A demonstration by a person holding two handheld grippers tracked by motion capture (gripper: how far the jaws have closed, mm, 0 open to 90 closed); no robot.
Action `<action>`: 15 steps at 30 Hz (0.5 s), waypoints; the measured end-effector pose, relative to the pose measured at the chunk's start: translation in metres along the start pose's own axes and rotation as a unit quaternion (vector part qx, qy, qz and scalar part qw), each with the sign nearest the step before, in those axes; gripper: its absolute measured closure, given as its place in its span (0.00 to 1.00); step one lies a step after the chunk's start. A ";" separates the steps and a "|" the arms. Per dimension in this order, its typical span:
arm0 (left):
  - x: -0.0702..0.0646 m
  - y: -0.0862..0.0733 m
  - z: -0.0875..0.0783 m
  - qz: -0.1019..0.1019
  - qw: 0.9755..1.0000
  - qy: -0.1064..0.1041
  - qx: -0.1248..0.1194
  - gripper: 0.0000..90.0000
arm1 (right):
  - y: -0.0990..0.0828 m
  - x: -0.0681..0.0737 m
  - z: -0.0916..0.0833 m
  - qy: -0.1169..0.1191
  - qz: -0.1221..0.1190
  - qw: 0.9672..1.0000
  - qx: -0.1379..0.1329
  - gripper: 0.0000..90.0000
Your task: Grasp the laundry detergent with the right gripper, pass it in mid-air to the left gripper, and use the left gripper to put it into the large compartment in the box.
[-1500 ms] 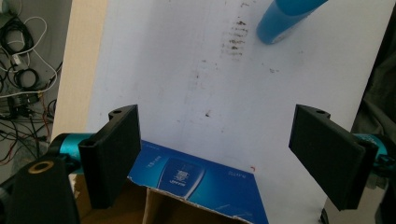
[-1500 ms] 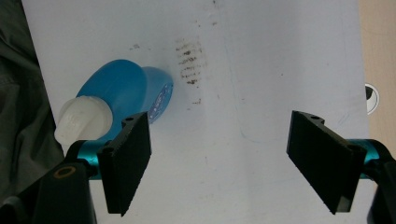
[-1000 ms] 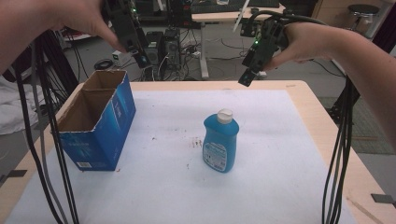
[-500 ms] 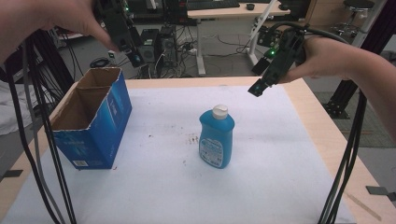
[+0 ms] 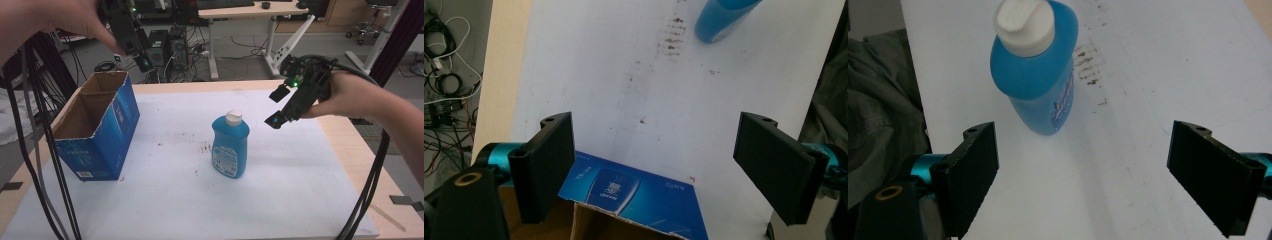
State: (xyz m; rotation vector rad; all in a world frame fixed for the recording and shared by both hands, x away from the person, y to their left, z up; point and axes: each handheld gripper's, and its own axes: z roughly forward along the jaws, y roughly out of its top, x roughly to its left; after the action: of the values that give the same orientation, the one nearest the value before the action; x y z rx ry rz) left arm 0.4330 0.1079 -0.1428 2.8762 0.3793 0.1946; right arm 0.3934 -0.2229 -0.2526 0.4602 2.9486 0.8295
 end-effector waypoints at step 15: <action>0.000 0.000 0.002 0.001 1.000 -0.002 0.002 0.19 | -0.021 0.026 0.044 0.001 0.026 0.999 -0.038 0.14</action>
State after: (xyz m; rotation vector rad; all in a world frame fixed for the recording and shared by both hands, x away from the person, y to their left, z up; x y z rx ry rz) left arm 0.4333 0.1077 -0.1447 2.8810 0.3766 0.1877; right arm 0.3681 -0.2105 -0.3004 0.5333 2.9069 0.9435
